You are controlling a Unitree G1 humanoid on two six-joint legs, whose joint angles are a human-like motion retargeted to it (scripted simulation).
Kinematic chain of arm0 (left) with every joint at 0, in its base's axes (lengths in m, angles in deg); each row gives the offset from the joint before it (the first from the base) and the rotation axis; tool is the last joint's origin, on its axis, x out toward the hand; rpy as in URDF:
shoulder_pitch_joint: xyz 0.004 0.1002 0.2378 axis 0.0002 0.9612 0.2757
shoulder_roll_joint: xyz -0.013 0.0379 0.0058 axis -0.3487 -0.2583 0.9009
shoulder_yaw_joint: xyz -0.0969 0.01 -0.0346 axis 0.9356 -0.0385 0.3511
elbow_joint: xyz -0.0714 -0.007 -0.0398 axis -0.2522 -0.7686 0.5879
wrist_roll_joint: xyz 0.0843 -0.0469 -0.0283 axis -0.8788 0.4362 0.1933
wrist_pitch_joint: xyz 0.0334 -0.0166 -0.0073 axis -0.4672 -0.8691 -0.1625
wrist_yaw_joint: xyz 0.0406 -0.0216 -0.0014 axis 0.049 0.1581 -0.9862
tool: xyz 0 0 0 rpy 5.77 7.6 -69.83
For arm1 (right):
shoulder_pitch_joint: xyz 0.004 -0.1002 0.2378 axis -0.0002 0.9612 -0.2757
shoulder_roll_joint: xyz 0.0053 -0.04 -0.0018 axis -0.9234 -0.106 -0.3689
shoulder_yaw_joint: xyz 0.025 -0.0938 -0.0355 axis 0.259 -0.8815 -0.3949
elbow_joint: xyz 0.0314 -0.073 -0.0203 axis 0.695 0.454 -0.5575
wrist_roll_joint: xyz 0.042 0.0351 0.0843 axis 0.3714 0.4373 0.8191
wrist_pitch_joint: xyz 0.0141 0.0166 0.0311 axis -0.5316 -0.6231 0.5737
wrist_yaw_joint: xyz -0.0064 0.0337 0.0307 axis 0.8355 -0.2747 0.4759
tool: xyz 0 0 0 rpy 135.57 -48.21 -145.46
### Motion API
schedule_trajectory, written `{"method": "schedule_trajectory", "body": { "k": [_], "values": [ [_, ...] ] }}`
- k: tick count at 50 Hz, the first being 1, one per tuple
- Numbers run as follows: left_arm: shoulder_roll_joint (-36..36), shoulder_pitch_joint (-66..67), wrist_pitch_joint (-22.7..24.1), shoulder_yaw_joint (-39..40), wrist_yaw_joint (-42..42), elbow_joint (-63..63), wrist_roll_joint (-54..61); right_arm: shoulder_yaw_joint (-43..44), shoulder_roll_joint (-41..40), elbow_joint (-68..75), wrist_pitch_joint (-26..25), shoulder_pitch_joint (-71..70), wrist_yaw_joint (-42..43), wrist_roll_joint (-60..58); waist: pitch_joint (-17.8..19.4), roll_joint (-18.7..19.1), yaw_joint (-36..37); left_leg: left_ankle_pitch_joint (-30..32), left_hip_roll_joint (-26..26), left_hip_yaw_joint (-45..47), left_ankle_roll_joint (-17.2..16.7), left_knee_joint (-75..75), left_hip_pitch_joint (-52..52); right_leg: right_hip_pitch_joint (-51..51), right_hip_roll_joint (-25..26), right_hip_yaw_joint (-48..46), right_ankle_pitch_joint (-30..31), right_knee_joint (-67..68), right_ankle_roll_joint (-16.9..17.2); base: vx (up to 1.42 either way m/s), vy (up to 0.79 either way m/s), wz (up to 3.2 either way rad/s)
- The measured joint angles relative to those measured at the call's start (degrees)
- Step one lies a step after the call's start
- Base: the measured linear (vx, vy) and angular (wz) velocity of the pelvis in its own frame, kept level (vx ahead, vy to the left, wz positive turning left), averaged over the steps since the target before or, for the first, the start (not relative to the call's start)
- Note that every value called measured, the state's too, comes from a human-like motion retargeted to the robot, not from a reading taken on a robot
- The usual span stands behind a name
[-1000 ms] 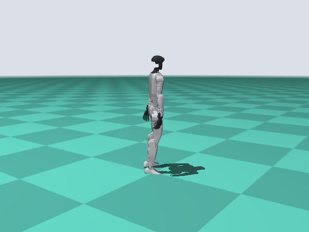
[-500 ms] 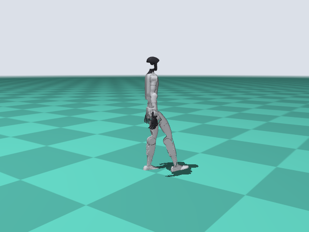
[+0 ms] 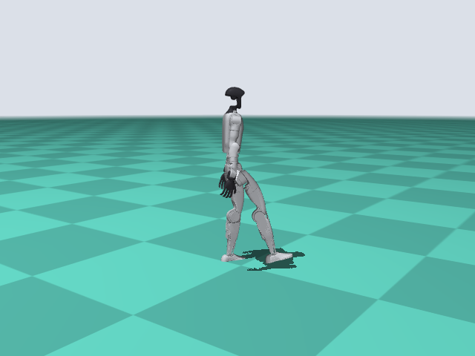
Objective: Upper body actions
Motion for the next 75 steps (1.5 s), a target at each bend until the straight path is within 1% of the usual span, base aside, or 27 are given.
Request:
{"method": "schedule_trajectory", "body": {
  "k": [4,8,12,15,18,20,23,27,30,36,40,42,43,44,45,48,50,52,54,57,58,60,63,67,70,72,75],
  "values": [
    [-0.6,2.2,-0.4,3.0,0.1,-1.9,0.0,-1.5,0.1,-1.4,-0.2,-1.5,0.7,-0.6,-1.7,-0.7,3.2,-1.0,-0.8,2.8,-0.3,0.0,-0.5,7.3,1.2,1.0,2.2,0.5,0.5,0.05,-0.03,-0.65],
    [-1.3,5.2,-0.1,5.2,-0.1,-2.2,-0.1,-3.8,0.0,-2.6,-0.4,-2.8,2.2,-2.4,-4.5,-1.3,6.2,-1.8,-1.2,5.9,-0.7,-0.2,-1.8,13.4,2.2,1.0,3.1,0.3,-0.3,0.08,-0.05,-0.69],
    [-1.6,6.8,-1.2,6.5,-0.4,-2.3,-0.3,-5.9,-0.3,-4.3,0.3,-3.9,2.3,-5.1,-6.9,-2.2,8.7,-2.1,-1.9,8.5,-1.2,-0.5,-3.6,18.2,2.4,0.3,3.5,-1.2,-1.1,0.07,-0.05,-0.57],
    [-1.4,7.1,-1.8,6.9,-0.7,-2.3,0.3,-7.2,-0.6,-5.8,1.0,-4.2,1.5,-6.8,-8.1,-2.8,10.8,-2.1,-2.6,10.6,-1.5,-1.2,-4.4,20.3,1.3,-1.5,1.4,-2.8,1.2,0.09,-0.05,-0.58],
    [-0.5,6.2,-1.9,6.6,-1.3,-2.3,1.8,-8.3,-1.0,-7.1,1.5,-4.4,0.5,-8.0,-8.5,-2.5,12.8,-1.9,-2.3,12.7,-2.2,-2.0,-4.6,20.6,0.6,-4.2,0.4,-4.6,1.7,0.08,-0.07,-0.59],
    [0.3,4.9,-1.6,6.3,-1.7,-2.3,2.8,-9.0,-1.3,-8.0,1.7,-4.6,0.0,-8.5,-8.3,-2.1,13.3,-1.6,-1.8,13.6,-2.6,-2.3,-4.7,20.1,0.9,-5.5,0.0,-5.1,0.9,0.05,-0.09,-0.35],
    [1.3,2.4,-0.8,4.9,-1.8,-2.0,3.9,-10.0,-1.4,-8.6,1.8,-4.9,-0.1,-9.3,-7.5,-1.2,12.4,-0.9,-0.8,13.5,-3.1,-2.5,-5.2,19.5,1.5,-8.0,-1.3,-4.5,-0.8,0.05,-0.12,0.03],
    [2.1,-1.3,-0.3,1.1,-1.0,0.3,4.5,-9.7,-1.1,-8.3,1.7,-4.4,0.5,-10.4,-5.8,-0.4,9.7,0.5,-0.2,10.9,-3.8,-2.6,-6.0,19.1,2.5,-7.2,-2.5,-3.0,-1.3,0.07,-0.15,0.56],
    [2.3,-3.9,-0.5,-1.3,-0.5,2.4,3.5,-8.6,-0.3,-6.8,1.1,-3.6,1.1,-11.0,-5.3,0.2,8.1,1.5,0.5,8.6,-4.5,-2.6,-6.9,19.5,2.8,-9.3,-3.7,-3.2,-2.0,0.1,-0.22,0.63],
    [3.6,-4.6,-0.1,-2.7,-0.1,6.0,3.0,-4.0,1.1,-3.3,-1.5,-1.5,1.8,-12.1,-7.9,2.5,4.6,2.7,2.3,6.6,-6.8,-3.2,-8.1,19.7,4.5,-11.7,-4.8,-4.8,-3.4,0.2,-0.27,0.31],
    [3.6,-2.3,0.9,-1.7,-0.3,7.8,1.2,-1.1,2.0,-1.3,-2.7,-1.0,2.5,-10.6,-9.2,3.8,1.8,2.1,4.2,8.1,-7.9,-0.3,-8.1,19.7,6.0,-10.5,-5.5,-4.4,-4.5,0.31,-0.29,-0.27],
    [2.9,-0.8,0.3,-1.6,-0.2,8.1,-1.0,0.2,2.7,-0.1,-3.4,-0.8,2.3,-9.1,-9.6,3.3,0.5,2.5,5.2,10.1,-6.0,6.2,-9.7,20.0,4.8,-9.7,-5.0,-4.4,-4.6,0.37,-0.27,-0.42],
    [2.5,-0.1,-0.2,-1.8,0.0,8.3,-2.1,1.0,3.1,0.6,-3.7,-0.8,2.1,-8.2,-9.5,2.2,0.7,2.1,5.7,11.7,-3.5,11.5,-11.4,20.3,3.4,-8.7,-4.5,-4.5,-4.7,0.29,-0.25,-0.76],
    [2.0,0.5,-0.5,-1.8,0.2,8.3,-3.0,1.7,3.5,1.0,-3.9,-0.9,1.9,-7.1,-9.2,1.6,1.5,1.6,6.1,12.8,-2.9,15.4,-13.2,20.4,2.8,-7.4,-3.9,-4.7,-4.9,0.2,-0.17,-1.04],
    [1.5,1.0,-0.6,-1.8,0.2,8.3,-3.9,2.4,4.0,1.5,-4.1,-0.9,1.8,-5.9,-8.9,1.2,2.5,1.1,6.5,13.5,-3.1,18.6,-15.1,20.4,2.4,-6.0,-3.2,-4.8,-5.2,0.11,-0.07,-1.38],
    [1.0,2.8,0.4,-1.1,-1.4,8.3,-4.5,2.6,5.6,2.4,-4.2,-1.1,2.1,-2.9,-7.2,2.5,7.3,0.2,6.0,9.5,-5.8,16.4,-23.4,20.2,4.3,-1.4,-1.7,-5.0,-6.5,0.09,-0.03,-1.35],
    [0.4,3.6,0.7,-1.0,-1.8,8.3,-3.9,2.1,6.1,2.7,-4.4,-1.5,3.1,-1.7,-3.4,2.6,9.5,-1.1,6.6,7.3,-6.3,13.1,-29.7,21.9,5.1,0.0,-1.6,-4.8,-7.8,-0.04,-0.08,-0.86],
    [-0.3,3.1,0.0,-0.2,-1.7,7.8,-2.7,0.9,6.2,2.9,-4.4,-2.8,3.4,-1.4,1.6,1.9,12.6,-1.8,8.1,6.5,-7.0,10.4,-36.9,23.7,5.2,1.4,-1.6,-4.2,-8.9,-0.21,-0.17,-0.89],
    [-0.8,2.6,-0.8,0.7,-1.4,7.2,-1.6,0.0,6.1,2.5,-4.1,-3.5,3.0,-2.1,5.7,1.0,17.4,-2.6,11.4,6.0,-6.9,9.7,-45.3,24.4,4.9,3.4,-1.8,-3.1,-9.9,-0.2,-0.21,-1.13],
    [-0.8,4.0,-0.8,2.3,-0.5,6.7,0.5,-1.2,5.3,1.2,-3.3,-3.8,2.7,-4.5,11.8,-2.9,27.5,-2.0,17.0,5.3,-5.7,7.9,-55.7,23.9,1.9,8.7,-2.7,0.3,-11.2,-0.11,-0.22,-1.69],
    [-0.7,4.9,-0.6,2.6,0.1,6.6,1.5,-1.3,4.8,0.4,-3.2,-4.0,2.7,-5.5,14.5,-3.9,30.9,-1.3,19.0,4.7,-5.4,6.6,-57.5,24.2,0.9,10.6,-3.0,1.6,-11.4,-0.04,-0.25,-1.78],
    [-0.2,7.6,0.1,4.2,1.9,6.2,3.5,-2.3,3.9,-1.9,-2.7,-4.3,3.0,-8.0,18.4,-5.7,35.2,0.0,22.7,4.6,-4.0,3.0,-60.5,24.0,-0.1,13.8,-3.4,4.0,-11.8,-0.01,-0.23,-1.48],
    [1.0,12.9,-0.2,7.0,5.5,4.3,4.7,-6.6,2.9,-3.8,-1.3,-5.1,4.4,-10.3,18.5,-9.4,35.9,1.7,27.2,6.2,-2.9,-2.6,-63.4,21.2,-0.1,16.8,-4.1,7.6,-12.1,0.03,-0.12,-0.84],
    [2.8,15.3,-1.9,9.5,6.1,0.0,2.1,-10.6,1.9,-3.7,-1.1,-7.5,4.1,-10.1,18.4,-12.8,32.6,1.7,28.7,7.4,-2.9,-2.2,-61.0,20.8,-0.8,17.6,-5.1,9.5,-11.9,0.1,-0.02,-0.18],
    [3.4,14.3,-2.9,9.3,6.5,0.0,-1.3,-9.6,1.3,-3.8,-0.1,-7.9,2.5,-9.9,18.0,-12.4,31.2,0.9,28.2,8.1,-3.3,1.7,-56.7,21.0,-0.1,16.7,-4.4,8.3,-11.3,0.02,-0.03,0.29],
    [3.3,13.3,-2.7,8.6,7.7,1.6,-2.9,-8.0,1.4,-3.3,-0.1,-7.2,2.3,-9.7,16.8,-10.9,30.9,0.5,27.6,9.2,-4.2,6.0,-53.4,21.3,0.6,15.4,-3.8,6.8,-10.8,0.08,0.0,0.58],
    [2.6,12.3,-1.8,7.6,10.5,3.5,-5.1,-6.1,2.1,-1.7,-0.9,-4.6,2.7,-10.5,11.9,-8.2,28.8,0.6,25.5,10.5,-5.4,12.2,-48.4,20.8,2.4,12.3,-3.3,4.3,-10.6,0.13,0.1,1.03]
  ]
}}
